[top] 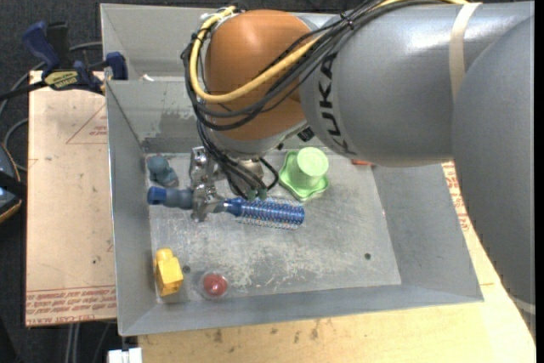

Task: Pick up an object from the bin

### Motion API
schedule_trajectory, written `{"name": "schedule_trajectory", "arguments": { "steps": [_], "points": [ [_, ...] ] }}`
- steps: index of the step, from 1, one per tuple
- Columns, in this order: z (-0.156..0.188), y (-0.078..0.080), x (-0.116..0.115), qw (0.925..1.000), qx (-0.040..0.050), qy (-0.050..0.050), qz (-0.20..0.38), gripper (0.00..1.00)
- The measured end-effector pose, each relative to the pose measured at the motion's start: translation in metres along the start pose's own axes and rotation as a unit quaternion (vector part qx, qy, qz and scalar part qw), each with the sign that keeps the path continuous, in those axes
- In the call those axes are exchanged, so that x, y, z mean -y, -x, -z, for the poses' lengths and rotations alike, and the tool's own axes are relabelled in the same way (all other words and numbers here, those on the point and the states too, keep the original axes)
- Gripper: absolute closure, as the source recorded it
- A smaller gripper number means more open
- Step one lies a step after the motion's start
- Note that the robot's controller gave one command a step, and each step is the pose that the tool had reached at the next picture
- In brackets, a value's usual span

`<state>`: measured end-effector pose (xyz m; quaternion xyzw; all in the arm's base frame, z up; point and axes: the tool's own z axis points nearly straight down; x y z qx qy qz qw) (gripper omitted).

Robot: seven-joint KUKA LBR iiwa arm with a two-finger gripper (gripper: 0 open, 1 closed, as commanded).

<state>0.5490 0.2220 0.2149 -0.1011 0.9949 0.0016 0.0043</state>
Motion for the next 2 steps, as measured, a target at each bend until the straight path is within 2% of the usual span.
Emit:
{"name": "schedule_trajectory", "arguments": {
  "steps": [1,2],
  "points": [
    [-0.018,-0.021,0.016,0.9889,-0.0059,0.000,0.148,1.00],
    [0.073,-0.009,0.012,0.9539,-0.0016,0.000,0.300,1.00]
  ]
}}
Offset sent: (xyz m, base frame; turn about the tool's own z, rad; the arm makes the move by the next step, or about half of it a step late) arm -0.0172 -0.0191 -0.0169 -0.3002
